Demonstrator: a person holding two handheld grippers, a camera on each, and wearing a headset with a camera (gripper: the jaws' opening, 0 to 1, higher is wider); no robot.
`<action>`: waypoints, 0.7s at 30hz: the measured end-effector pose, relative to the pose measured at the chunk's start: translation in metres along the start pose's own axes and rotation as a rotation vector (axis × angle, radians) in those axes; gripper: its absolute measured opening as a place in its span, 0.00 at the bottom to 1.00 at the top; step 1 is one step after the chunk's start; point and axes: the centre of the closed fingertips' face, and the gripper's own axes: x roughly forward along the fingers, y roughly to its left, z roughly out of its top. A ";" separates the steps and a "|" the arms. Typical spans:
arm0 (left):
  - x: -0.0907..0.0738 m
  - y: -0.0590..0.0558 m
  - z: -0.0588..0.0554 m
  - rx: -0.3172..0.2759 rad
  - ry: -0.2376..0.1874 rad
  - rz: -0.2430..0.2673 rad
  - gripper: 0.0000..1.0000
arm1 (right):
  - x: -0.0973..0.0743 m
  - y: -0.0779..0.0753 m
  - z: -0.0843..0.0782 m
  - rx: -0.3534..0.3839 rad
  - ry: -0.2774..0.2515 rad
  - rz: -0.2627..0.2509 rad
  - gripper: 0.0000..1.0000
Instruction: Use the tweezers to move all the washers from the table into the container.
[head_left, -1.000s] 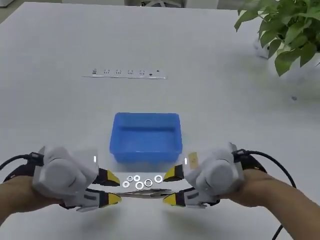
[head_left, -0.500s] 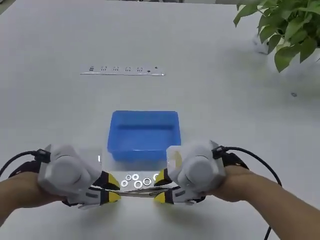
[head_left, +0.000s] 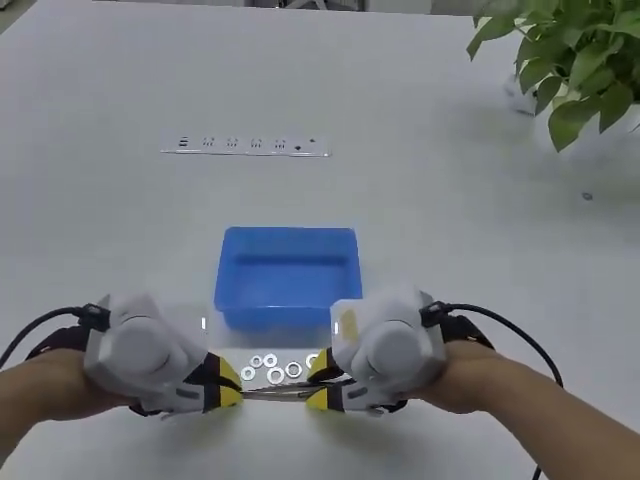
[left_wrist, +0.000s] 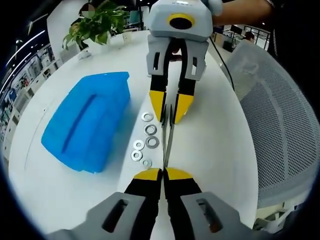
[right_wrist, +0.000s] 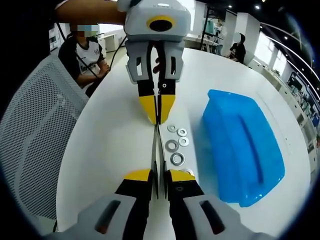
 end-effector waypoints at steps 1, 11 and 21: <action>-0.001 -0.001 0.001 0.013 -0.001 -0.001 0.07 | 0.000 0.000 0.000 -0.001 0.001 0.000 0.14; -0.018 -0.004 0.017 0.058 -0.032 -0.006 0.06 | -0.003 0.003 0.002 0.003 -0.002 -0.002 0.14; -0.034 -0.007 0.044 0.075 -0.061 -0.010 0.06 | -0.007 0.003 0.006 0.001 -0.016 -0.023 0.14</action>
